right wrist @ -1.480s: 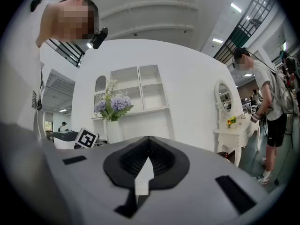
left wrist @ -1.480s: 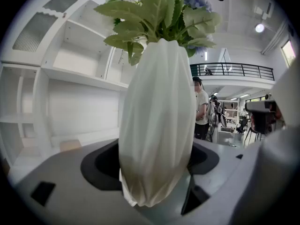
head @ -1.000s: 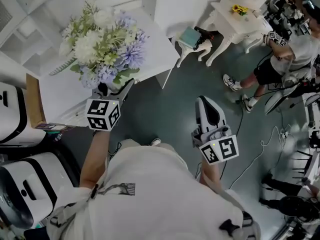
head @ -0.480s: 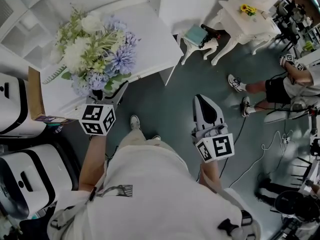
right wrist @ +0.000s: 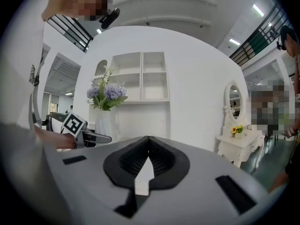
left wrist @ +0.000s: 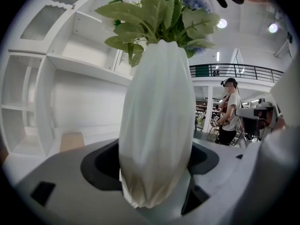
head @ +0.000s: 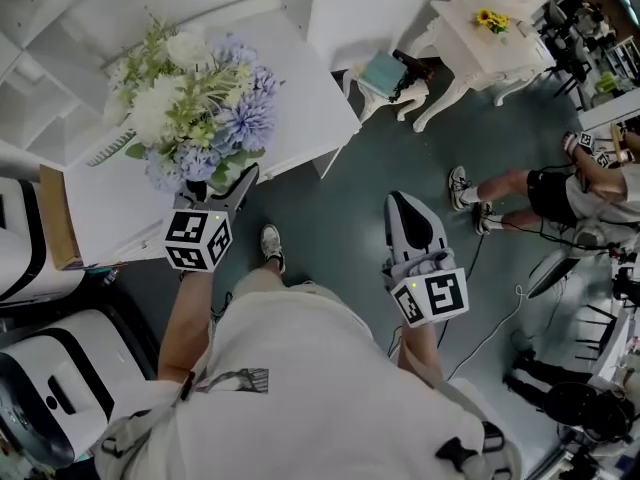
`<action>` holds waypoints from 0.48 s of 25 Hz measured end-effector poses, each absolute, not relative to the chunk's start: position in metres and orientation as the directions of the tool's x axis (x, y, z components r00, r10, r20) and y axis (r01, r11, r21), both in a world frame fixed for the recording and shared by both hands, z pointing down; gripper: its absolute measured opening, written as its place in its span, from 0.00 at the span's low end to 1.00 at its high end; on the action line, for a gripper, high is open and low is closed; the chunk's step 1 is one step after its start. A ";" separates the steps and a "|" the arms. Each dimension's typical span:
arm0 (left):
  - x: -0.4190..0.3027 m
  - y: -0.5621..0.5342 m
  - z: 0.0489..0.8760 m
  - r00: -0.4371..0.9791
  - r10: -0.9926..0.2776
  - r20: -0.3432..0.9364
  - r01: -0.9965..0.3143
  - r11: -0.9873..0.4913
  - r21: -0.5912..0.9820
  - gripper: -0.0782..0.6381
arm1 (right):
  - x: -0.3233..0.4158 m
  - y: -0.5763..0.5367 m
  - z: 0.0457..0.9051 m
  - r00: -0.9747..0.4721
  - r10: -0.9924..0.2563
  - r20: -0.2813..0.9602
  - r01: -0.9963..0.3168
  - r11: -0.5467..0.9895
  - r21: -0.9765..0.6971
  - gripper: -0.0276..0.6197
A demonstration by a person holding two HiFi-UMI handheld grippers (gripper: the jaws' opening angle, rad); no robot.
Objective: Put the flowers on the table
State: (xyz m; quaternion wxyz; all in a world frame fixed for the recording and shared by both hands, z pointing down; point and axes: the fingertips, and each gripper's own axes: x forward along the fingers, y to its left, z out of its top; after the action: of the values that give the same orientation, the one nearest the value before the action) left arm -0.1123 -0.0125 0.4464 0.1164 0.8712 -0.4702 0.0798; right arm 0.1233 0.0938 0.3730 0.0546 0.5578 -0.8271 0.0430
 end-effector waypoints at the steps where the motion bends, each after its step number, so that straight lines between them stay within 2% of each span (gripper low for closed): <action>1: -0.109 -0.022 0.446 0.552 -0.797 0.244 -0.833 -0.539 0.126 0.66 | 0.125 0.085 0.370 -0.368 -0.919 0.139 -0.929 0.371 -0.002 0.06; 12: -0.085 -0.121 0.455 0.636 -0.736 0.232 -0.771 -0.623 0.135 0.66 | 0.118 -0.010 0.361 -0.317 -0.937 0.146 -0.945 0.326 0.038 0.06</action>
State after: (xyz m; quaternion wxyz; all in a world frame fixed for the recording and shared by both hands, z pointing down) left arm -0.0854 -0.1209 0.4547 0.1115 0.8974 -0.4199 0.0771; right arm 0.1176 -0.0101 0.3606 0.0706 0.5800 -0.8111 0.0272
